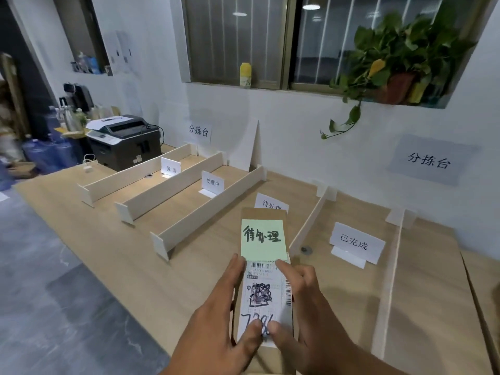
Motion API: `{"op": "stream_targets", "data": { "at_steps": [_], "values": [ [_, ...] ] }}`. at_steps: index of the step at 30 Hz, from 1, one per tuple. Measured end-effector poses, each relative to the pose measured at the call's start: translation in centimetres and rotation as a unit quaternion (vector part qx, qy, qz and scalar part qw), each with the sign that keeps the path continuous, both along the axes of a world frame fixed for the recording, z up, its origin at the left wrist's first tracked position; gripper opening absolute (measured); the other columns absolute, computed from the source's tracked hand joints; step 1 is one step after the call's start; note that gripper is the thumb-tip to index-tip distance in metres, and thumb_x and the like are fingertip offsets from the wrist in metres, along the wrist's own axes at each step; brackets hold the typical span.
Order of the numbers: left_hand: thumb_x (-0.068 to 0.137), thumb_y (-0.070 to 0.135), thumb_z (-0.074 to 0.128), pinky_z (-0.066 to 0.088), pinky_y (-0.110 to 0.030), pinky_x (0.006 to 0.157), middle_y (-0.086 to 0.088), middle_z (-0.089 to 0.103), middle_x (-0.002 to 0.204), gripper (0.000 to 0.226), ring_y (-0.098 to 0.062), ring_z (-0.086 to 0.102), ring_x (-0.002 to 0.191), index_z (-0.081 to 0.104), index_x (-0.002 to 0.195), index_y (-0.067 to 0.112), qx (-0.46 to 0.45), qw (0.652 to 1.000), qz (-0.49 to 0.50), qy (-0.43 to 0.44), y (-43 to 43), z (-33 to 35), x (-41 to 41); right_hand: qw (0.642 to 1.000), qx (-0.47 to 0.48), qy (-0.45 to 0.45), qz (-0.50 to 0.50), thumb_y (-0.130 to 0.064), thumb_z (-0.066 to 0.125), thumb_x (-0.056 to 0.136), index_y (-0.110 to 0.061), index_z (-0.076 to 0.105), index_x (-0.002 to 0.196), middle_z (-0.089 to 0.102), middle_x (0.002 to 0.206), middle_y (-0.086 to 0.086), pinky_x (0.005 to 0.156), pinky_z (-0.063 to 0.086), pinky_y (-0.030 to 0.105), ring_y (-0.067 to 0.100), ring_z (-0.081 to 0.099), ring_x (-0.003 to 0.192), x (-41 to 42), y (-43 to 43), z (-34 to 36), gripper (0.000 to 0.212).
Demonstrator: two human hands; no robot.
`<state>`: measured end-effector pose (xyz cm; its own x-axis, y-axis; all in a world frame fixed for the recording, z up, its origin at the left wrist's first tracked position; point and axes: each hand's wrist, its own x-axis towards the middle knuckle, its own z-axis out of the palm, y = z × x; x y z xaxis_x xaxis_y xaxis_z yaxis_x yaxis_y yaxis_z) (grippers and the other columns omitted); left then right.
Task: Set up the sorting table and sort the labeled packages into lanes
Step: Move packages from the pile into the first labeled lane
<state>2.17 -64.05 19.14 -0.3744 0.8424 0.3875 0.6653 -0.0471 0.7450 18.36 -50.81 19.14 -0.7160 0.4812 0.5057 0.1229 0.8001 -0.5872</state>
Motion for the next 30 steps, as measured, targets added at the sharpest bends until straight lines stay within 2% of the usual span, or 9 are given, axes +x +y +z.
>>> {"op": "stream_targets", "data": {
  "at_steps": [2, 5, 11, 16, 20, 23, 26, 28, 30],
  "values": [
    [0.082, 0.064, 0.059, 0.05, -0.026, 0.102, 0.038, 0.024, 0.158, 0.089, 0.017, 0.043, 0.132, 0.011, 0.156, 0.055, -0.011, 1.0, 0.016, 0.013, 1.4, 0.3, -2.5, 1.0, -0.007, -0.001, 0.014, -0.04, 0.066, 0.085, -0.029, 0.019, 0.159, 0.038, 0.138, 0.001, 0.09, 0.053, 0.029, 0.009, 0.055, 0.115, -3.0, 1.9, -0.3, 0.088],
    [0.085, 0.06, 0.061, 0.052, -0.032, 0.102, 0.034, 0.019, 0.161, 0.087, 0.012, 0.041, 0.137, 0.015, 0.157, 0.051, -0.033, 0.999, 0.025, 0.029, 3.2, 0.8, -6.7, 0.999, -0.012, -0.01, 0.033, -0.039, 0.07, 0.085, -0.031, 0.011, 0.162, 0.033, 0.14, -0.003, 0.086, 0.054, 0.025, 0.003, 0.053, 0.114, -7.3, 4.6, -0.6, 0.097],
    [0.086, 0.058, 0.061, 0.053, -0.029, 0.101, 0.034, 0.016, 0.162, 0.085, 0.011, 0.041, 0.136, 0.015, 0.157, 0.05, -0.047, 0.998, 0.024, 0.034, 6.1, 0.4, -14.9, 0.998, -0.039, -0.019, 0.053, -0.044, 0.068, 0.086, -0.036, 0.012, 0.161, 0.028, 0.138, -0.008, 0.088, 0.056, 0.025, 0.01, 0.051, 0.124, -15.7, 8.0, -1.8, 0.094],
    [0.085, 0.063, 0.057, 0.054, -0.018, 0.095, 0.034, 0.018, 0.162, 0.084, 0.012, 0.048, 0.13, 0.013, 0.156, 0.055, -0.074, 0.997, 0.006, 0.014, 8.8, -1.5, -23.4, 0.998, -0.044, -0.035, 0.029, -0.049, 0.062, 0.089, -0.033, 0.012, 0.162, 0.028, 0.138, -0.005, 0.09, 0.056, 0.031, 0.013, 0.049, 0.126, -23.8, 10.2, -3.8, 0.09],
    [0.083, 0.063, 0.057, 0.048, -0.013, 0.099, 0.032, 0.022, 0.161, 0.087, 0.004, 0.044, 0.137, 0.003, 0.151, 0.063, -0.118, 0.991, -0.057, -0.001, 11.5, -4.1, -31.5, 0.995, -0.087, -0.05, -0.021, -0.058, 0.058, 0.089, -0.043, 0.007, 0.16, 0.023, 0.138, -0.016, 0.094, 0.054, 0.022, 0.002, 0.045, 0.129, -30.4, 11.0, -6.1, 0.088],
    [0.081, 0.068, 0.059, 0.05, -0.03, 0.106, 0.033, 0.025, 0.159, 0.086, 0.003, 0.042, 0.138, 0.007, 0.15, 0.065, -0.14, 0.982, -0.123, -0.04, 14.7, -5.3, -36.6, 0.987, -0.136, -0.061, -0.067, -0.056, 0.059, 0.09, -0.043, 0.008, 0.159, 0.022, 0.135, -0.018, 0.1, 0.05, 0.022, 0.0, 0.043, 0.128, -34.2, 11.7, -7.6, 0.088],
    [0.08, 0.069, 0.055, 0.042, -0.035, 0.114, 0.032, 0.023, 0.16, 0.085, 0.004, 0.035, 0.143, 0.007, 0.15, 0.064, -0.163, 0.97, -0.177, -0.018, 19.3, -6.8, -40.0, 0.977, -0.128, -0.102, -0.139, -0.061, 0.055, 0.089, -0.04, 0.004, 0.16, 0.022, 0.132, -0.013, 0.101, 0.047, 0.024, -0.003, 0.043, 0.12, -36.1, 14.0, -8.9, 0.09],
    [0.081, 0.066, 0.055, 0.042, -0.032, 0.114, 0.033, 0.02, 0.161, 0.085, 0.006, 0.036, 0.141, 0.007, 0.151, 0.062, -0.182, 0.961, -0.205, -0.019, 22.9, -8.3, -41.6, 0.969, -0.142, -0.12, -0.165, -0.064, 0.052, 0.091, -0.04, 0.002, 0.16, 0.022, 0.132, -0.01, 0.102, 0.048, 0.025, 0.002, 0.044, 0.12, -37.0, 16.1, -10.1, 0.089],
    [0.081, 0.063, 0.056, 0.037, -0.022, 0.113, 0.036, 0.014, 0.161, 0.084, 0.011, 0.032, 0.141, 0.007, 0.15, 0.065, -0.196, 0.954, -0.227, -0.01, 26.7, -10.3, -43.1, 0.96, -0.174, -0.119, -0.181, -0.064, 0.051, 0.091, -0.039, 0.005, 0.161, 0.023, 0.131, -0.01, 0.103, 0.048, 0.028, 0.007, 0.046, 0.122, -38.3, 18.5, -11.8, 0.087]
  ]
}}
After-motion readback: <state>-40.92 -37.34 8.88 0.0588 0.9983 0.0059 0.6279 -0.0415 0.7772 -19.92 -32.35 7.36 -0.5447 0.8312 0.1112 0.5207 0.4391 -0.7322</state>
